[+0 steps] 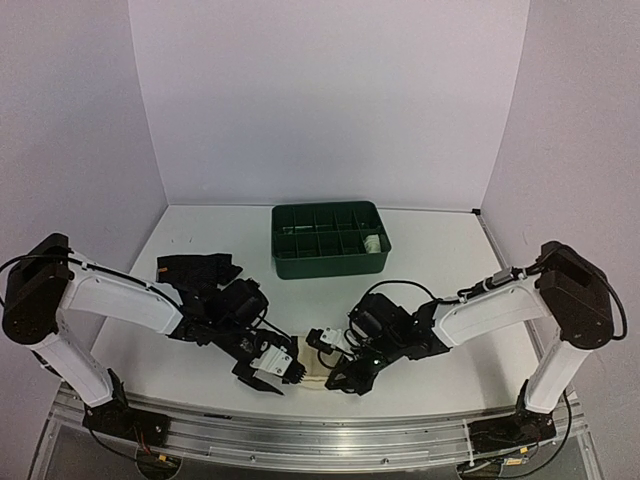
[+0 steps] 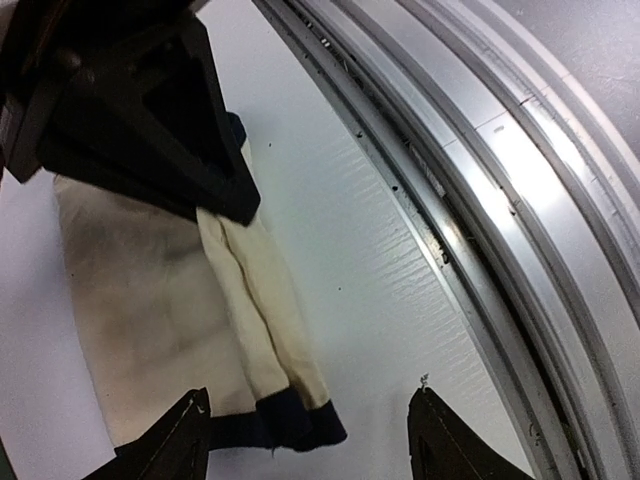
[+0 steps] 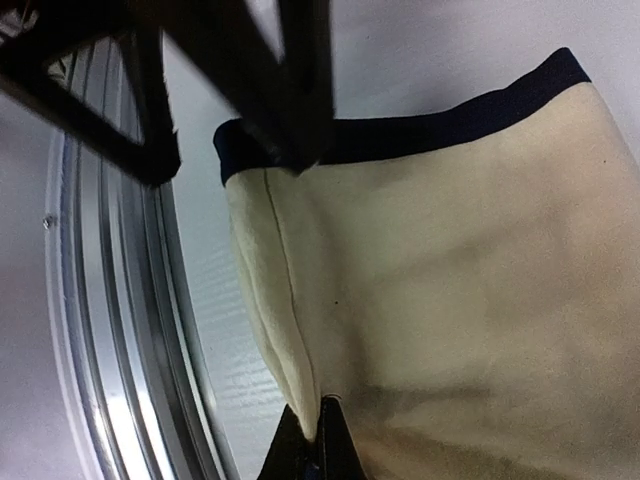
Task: Roll the underwear
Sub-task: Fold the underwear at the center of the board.
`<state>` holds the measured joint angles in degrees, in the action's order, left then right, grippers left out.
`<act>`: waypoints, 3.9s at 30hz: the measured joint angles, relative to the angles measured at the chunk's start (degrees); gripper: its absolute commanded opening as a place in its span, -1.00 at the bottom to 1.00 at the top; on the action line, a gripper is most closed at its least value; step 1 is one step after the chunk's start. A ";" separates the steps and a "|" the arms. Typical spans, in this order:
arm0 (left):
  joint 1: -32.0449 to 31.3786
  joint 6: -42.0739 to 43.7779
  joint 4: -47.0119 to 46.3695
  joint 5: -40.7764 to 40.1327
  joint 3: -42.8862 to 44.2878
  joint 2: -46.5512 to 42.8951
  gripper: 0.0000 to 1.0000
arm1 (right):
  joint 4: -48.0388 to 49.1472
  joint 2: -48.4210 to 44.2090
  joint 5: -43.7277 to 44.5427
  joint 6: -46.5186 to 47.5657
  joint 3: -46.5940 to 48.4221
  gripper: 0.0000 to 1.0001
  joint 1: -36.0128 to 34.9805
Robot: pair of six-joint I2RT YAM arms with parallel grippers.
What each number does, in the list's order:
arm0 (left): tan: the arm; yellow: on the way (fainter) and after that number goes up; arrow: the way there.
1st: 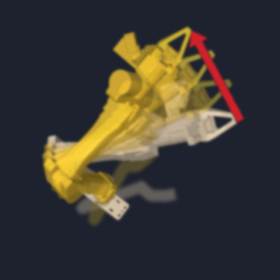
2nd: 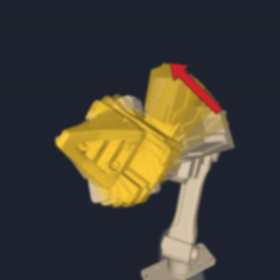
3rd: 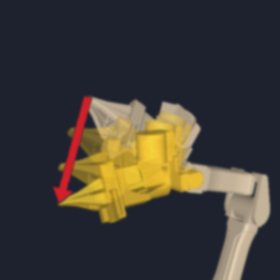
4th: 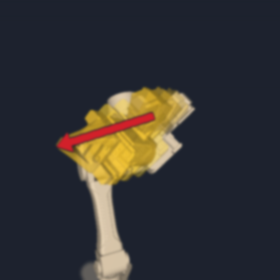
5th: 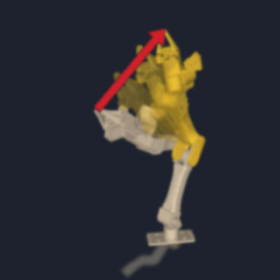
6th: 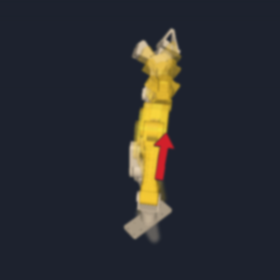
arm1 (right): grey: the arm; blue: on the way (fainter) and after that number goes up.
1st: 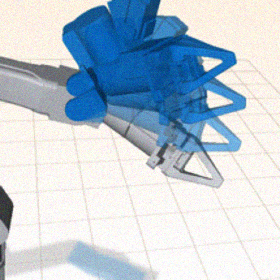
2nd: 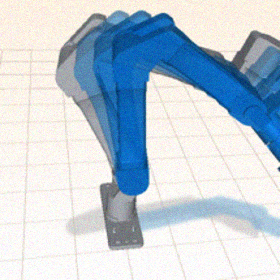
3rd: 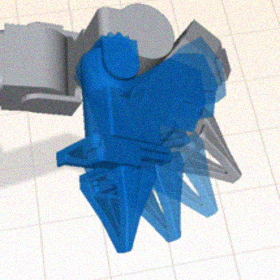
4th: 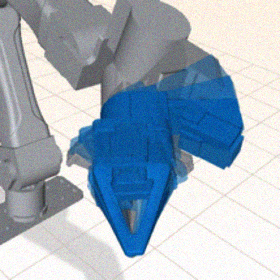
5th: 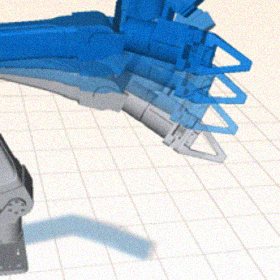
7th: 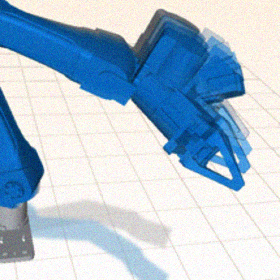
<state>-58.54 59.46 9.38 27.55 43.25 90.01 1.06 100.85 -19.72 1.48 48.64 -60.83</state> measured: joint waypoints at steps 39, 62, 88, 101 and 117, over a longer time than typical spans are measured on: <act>0.00 -5.38 -2.20 -5.87 4.49 6.52 -1.00 | 18.70 6.05 -16.51 -26.07 -2.60 -0.21 5.61; 0.49 -13.05 17.34 5.42 16.41 10.31 -1.00 | 8.20 0.88 0.07 -33.38 -0.60 -1.00 8.19; 8.99 -21.98 27.17 13.29 30.76 24.46 -1.00 | 9.14 8.32 -1.31 -37.32 2.24 -1.00 9.09; 10.27 -20.30 26.68 14.21 32.23 27.34 -1.00 | 6.45 8.32 -2.14 -36.58 3.23 -1.00 9.81; 10.56 -22.35 21.70 12.88 31.15 29.38 -1.00 | -2.92 4.66 2.53 -30.69 6.38 -1.00 10.04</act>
<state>-47.99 37.10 31.08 40.43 74.40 119.39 -1.87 105.51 -17.19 -29.20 55.02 -50.80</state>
